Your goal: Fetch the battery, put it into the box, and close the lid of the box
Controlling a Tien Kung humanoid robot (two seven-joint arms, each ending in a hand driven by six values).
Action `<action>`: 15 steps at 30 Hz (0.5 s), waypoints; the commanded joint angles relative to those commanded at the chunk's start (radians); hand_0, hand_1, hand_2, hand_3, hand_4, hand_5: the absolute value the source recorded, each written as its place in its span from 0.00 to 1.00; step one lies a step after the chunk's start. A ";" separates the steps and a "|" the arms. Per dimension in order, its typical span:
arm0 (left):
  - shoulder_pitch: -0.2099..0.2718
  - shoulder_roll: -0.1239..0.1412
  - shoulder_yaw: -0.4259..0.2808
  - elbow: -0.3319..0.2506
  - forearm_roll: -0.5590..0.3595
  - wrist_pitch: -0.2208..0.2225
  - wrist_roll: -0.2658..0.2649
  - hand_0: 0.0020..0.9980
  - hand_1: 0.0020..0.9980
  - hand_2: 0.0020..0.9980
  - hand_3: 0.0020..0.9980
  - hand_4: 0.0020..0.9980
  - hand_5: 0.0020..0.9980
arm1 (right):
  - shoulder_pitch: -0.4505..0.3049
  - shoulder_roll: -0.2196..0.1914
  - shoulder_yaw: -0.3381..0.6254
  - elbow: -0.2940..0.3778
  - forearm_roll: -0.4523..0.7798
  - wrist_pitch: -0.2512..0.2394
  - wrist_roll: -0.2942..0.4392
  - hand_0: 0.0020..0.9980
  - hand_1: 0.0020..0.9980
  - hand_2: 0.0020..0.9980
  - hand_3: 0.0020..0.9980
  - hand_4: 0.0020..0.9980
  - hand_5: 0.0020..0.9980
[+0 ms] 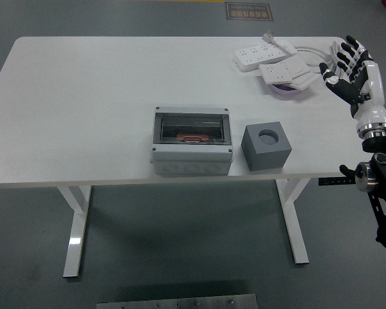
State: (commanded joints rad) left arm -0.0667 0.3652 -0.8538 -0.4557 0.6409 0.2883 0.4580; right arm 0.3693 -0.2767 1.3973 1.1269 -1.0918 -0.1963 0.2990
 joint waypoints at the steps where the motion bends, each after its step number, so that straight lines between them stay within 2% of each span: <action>1: 0.001 -0.001 0.002 0.000 -0.002 0.000 -0.001 0.68 0.73 0.68 0.69 0.81 0.58 | -0.001 0.000 0.003 0.002 0.001 0.000 0.001 0.86 0.85 0.84 0.83 0.77 0.09; 2: 0.002 -0.002 0.003 0.000 -0.005 0.000 -0.002 0.68 0.73 0.68 0.69 0.81 0.58 | -0.002 0.000 0.006 0.003 0.001 0.001 0.001 0.86 0.85 0.84 0.83 0.77 0.09; 3: 0.002 -0.004 0.005 0.000 -0.008 0.000 -0.003 0.68 0.73 0.67 0.69 0.80 0.58 | -0.003 0.000 0.008 0.005 0.002 0.001 0.001 0.86 0.80 0.76 0.72 0.82 0.17; 14: 0.010 -0.008 0.021 0.000 -0.030 0.000 -0.008 0.68 0.73 0.67 0.69 0.80 0.58 | -0.004 -0.001 0.019 0.030 -0.003 0.010 -0.009 0.86 0.79 0.76 0.70 0.82 0.18; 15: 0.010 -0.007 0.023 0.000 -0.033 0.000 -0.008 0.67 0.73 0.67 0.68 0.79 0.55 | -0.004 -0.002 0.018 0.033 -0.004 0.010 -0.010 0.86 0.79 0.75 0.70 0.84 0.20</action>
State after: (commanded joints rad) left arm -0.0563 0.3577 -0.8309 -0.4557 0.6080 0.2884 0.4496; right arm 0.3654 -0.2785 1.4150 1.1595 -1.0958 -0.1861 0.2887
